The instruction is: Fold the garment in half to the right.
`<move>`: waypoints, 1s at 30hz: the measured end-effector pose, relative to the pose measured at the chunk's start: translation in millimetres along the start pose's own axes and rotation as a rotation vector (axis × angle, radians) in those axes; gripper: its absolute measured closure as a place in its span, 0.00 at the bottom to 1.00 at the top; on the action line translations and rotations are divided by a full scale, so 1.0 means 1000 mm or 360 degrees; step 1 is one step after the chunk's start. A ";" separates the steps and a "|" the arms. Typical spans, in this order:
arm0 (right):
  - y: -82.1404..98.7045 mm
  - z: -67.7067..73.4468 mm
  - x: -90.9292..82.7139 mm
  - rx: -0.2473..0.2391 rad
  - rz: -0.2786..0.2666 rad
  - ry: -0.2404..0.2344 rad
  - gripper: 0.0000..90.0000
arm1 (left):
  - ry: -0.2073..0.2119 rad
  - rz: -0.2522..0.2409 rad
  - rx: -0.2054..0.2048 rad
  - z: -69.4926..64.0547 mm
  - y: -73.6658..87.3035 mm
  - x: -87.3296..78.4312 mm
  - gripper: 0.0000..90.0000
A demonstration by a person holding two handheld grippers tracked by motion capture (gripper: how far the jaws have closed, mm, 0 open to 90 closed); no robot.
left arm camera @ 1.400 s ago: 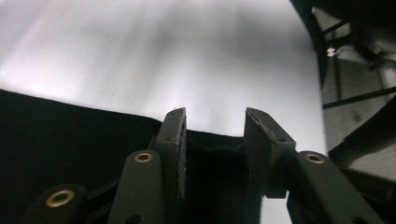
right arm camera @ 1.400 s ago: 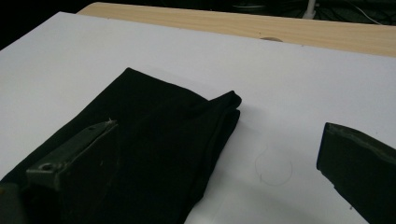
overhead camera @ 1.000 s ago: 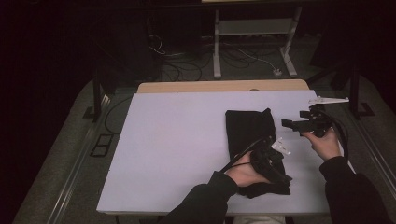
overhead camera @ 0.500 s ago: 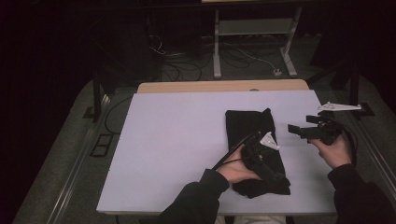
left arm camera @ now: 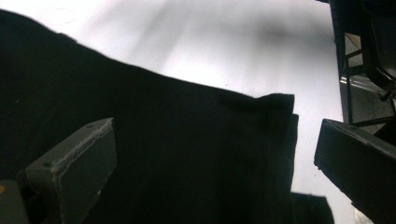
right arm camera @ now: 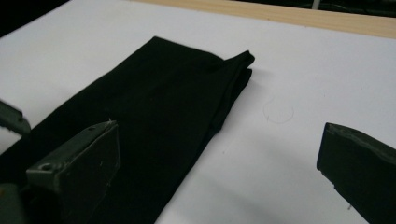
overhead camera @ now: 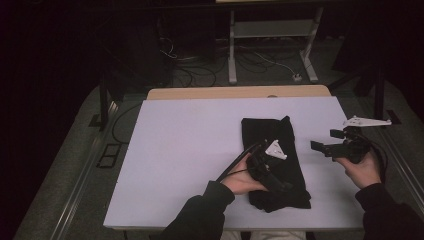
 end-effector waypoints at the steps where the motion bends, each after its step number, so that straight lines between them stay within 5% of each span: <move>1: 0.001 0.002 -0.001 -0.0012 0.0009 0.0004 0.00 | -0.0007 -0.0004 -0.0005 0.001 0.002 -0.001 0.00; 10: 0.014 0.012 -0.008 -0.0063 0.0022 0.0015 0.00 | -0.0064 -0.0045 -0.0063 0.012 0.013 -0.017 0.00; 30: 0.041 0.013 -0.029 0.0003 -0.0029 -0.0013 0.00 | -0.0180 -0.0079 -0.0146 0.036 0.044 -0.052 0.00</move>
Point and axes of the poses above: each handheld gripper's, and its own axes: x roughly forward along the jaws, y roughly out of its underside, z roughly to its left, the point moved 3 cm from there along x, roughly forward along the jaws, and after that the axes turned 6 degrees about -y, right-handed, at the moved point
